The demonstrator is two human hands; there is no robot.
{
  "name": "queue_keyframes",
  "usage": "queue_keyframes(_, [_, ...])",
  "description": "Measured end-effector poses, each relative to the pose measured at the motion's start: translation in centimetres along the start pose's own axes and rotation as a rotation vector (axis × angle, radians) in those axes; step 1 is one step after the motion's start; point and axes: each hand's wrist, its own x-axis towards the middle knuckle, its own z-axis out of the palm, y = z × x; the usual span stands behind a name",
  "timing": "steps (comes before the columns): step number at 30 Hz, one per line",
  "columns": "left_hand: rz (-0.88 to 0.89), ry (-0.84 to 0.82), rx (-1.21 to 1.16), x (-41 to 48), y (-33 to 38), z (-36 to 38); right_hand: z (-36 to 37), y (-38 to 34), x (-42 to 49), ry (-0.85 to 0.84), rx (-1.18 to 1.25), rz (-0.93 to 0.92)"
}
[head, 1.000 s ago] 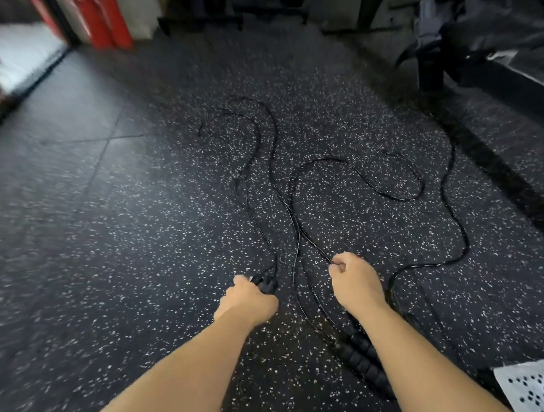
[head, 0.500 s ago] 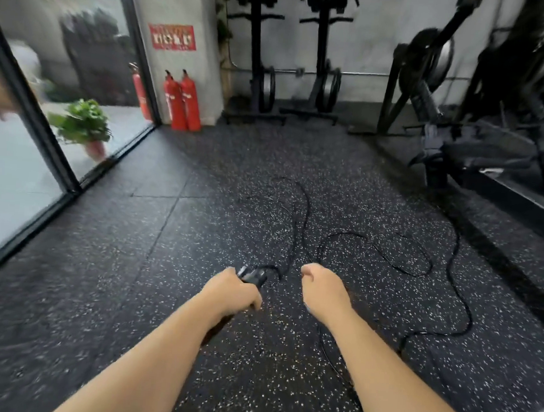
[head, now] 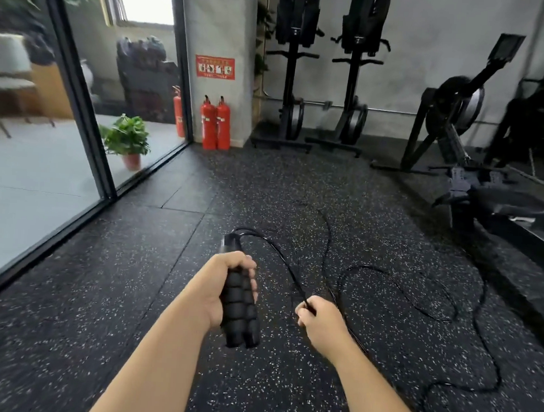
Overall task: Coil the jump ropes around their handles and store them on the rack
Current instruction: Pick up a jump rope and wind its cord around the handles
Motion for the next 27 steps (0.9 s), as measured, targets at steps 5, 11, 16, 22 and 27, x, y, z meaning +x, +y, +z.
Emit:
queue_keyframes(5, [0.091,0.117,-0.303,0.9,1.3,-1.7,-0.2,2.5,1.1,-0.055,-0.209,0.097])
queue_keyframes(11, [-0.04,0.174,-0.118,1.9,-0.7,-1.2,0.2,0.3,1.5,-0.063,-0.121,0.036])
queue_keyframes(16, [-0.227,0.006,0.04,2.3,-3.1,1.8,1.3,-2.0,0.8,-0.27,-0.027,-0.077])
queue_keyframes(22, [-0.236,-0.114,0.003,2.4,-2.9,2.1,0.1,-3.0,-0.1,-0.34,0.131,-0.133])
queue_keyframes(27, [-0.076,-0.053,-0.184,2.3,-1.5,2.5,-0.4,-1.6,-0.1,-0.38,0.003,-0.124])
